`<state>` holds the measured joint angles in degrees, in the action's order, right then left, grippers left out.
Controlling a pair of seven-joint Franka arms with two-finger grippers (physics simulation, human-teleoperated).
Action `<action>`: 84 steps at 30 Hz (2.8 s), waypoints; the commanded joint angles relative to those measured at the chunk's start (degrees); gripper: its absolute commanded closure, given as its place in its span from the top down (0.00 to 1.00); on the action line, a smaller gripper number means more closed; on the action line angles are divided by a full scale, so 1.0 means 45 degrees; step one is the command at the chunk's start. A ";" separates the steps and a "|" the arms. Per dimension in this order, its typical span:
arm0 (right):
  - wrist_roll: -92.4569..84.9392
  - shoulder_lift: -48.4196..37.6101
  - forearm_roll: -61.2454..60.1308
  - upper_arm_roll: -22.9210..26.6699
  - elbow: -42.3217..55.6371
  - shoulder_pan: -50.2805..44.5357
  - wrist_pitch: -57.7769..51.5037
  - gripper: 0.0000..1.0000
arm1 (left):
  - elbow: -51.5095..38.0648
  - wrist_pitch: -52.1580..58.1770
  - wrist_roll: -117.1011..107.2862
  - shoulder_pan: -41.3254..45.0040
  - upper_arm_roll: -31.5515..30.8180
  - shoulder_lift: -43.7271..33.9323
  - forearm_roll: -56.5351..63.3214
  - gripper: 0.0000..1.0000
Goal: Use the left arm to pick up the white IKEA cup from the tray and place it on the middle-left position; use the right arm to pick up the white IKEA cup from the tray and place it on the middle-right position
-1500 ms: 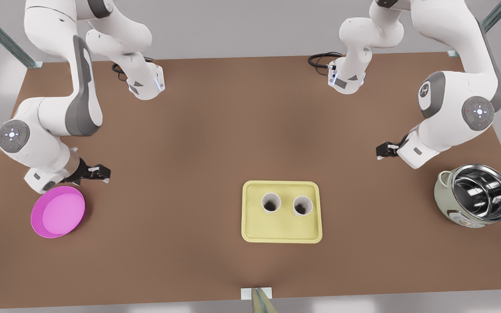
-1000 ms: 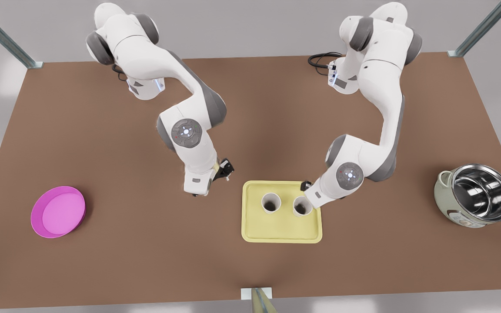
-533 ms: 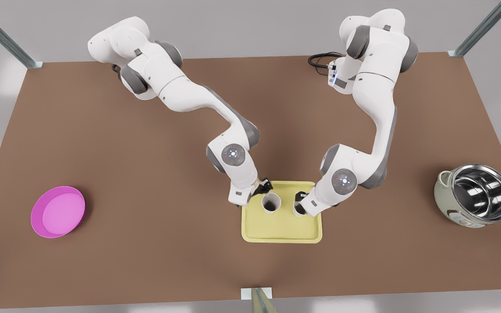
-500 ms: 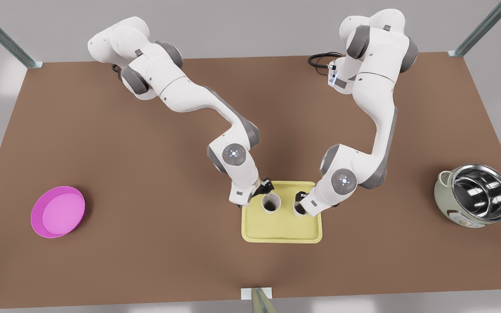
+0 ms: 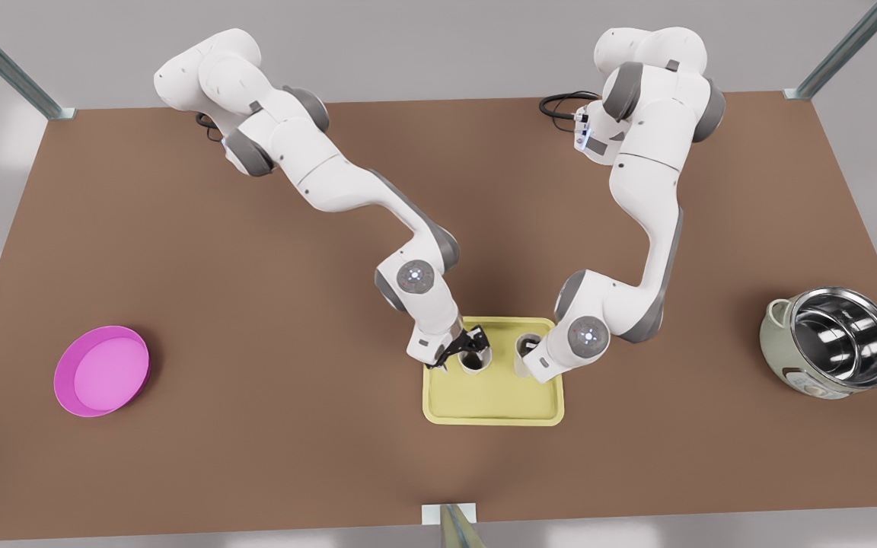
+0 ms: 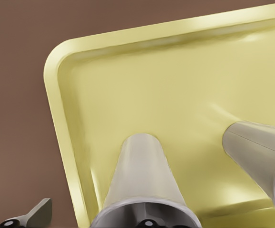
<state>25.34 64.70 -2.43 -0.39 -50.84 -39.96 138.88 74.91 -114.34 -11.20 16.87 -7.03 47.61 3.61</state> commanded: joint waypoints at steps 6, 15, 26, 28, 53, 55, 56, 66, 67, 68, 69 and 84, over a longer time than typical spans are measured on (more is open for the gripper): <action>0.1536 0.0075 0.0014 0.0126 0.0008 -0.0065 0.0565 0.90 | -0.0162 0.0486 0.0418 -0.0156 0.0039 -0.0228 -0.0002 0.10; 0.1614 0.0270 0.0014 0.0107 -0.0011 -0.0299 0.0545 0.80 | -0.0416 0.0780 -0.0031 -0.0175 0.0058 -0.0853 -0.0119 0.00; 0.1536 0.0212 0.0014 0.0107 -0.0011 -0.0280 0.0213 0.15 | 0.0228 0.1307 0.2135 -0.1913 0.0332 -0.1986 -0.0002 0.00; 0.1517 0.0017 0.0033 0.0146 -0.0011 -0.0280 -0.0274 0.14 | 0.0228 0.1307 0.3423 -0.2654 0.0332 -0.1986 -0.0002 0.00; -1.6237 -0.1781 -0.2427 0.0849 -0.0168 0.6693 -0.3810 0.10 | 0.2767 -0.1076 0.5184 -0.4296 0.0254 -0.2240 -0.2560 0.00; -1.6296 -0.1624 -0.2486 0.0849 -0.0168 0.6693 -0.3459 0.10 | 0.2767 -0.1056 0.5144 -0.4296 0.0254 -0.2201 -0.2560 0.00; -1.6296 -0.1527 -0.2487 0.0849 -0.0168 0.6693 -0.3459 0.10 | 0.2767 -0.1056 0.5164 -0.4316 0.0254 -0.2123 -0.2560 0.00; -1.6764 -0.0667 -0.3287 0.0791 -0.0382 0.6673 -0.1897 0.10 | 0.2494 -0.0199 0.5047 -0.4297 0.0254 -0.2356 -0.2502 1.00; -1.6764 -0.0648 -0.3326 0.0790 -0.0382 0.6673 -0.1857 0.11 | 0.2435 0.0330 0.4929 -0.4296 0.0254 -0.2688 -0.2404 1.00; -1.6745 -0.0609 -0.3326 0.0790 -0.0382 0.6673 -0.1818 0.11 | 0.2221 0.0935 0.4949 -0.4296 0.0273 -0.2904 -0.2385 1.00; -1.6745 -0.0609 -0.3384 0.0790 -0.0382 0.6673 -0.1818 0.12 | 0.1558 0.2028 0.4949 -0.4335 0.0293 -0.3021 -0.2385 1.00; -1.6530 -0.0648 -0.3424 0.0615 -0.0343 0.6673 -0.1818 0.35 | 0.1635 0.3065 0.2273 -0.3789 0.0293 -0.6966 -0.1311 1.00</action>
<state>-43.18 61.87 -17.79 2.46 -52.45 -9.95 130.51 82.10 -100.16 3.68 -0.42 -5.69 16.37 -2.10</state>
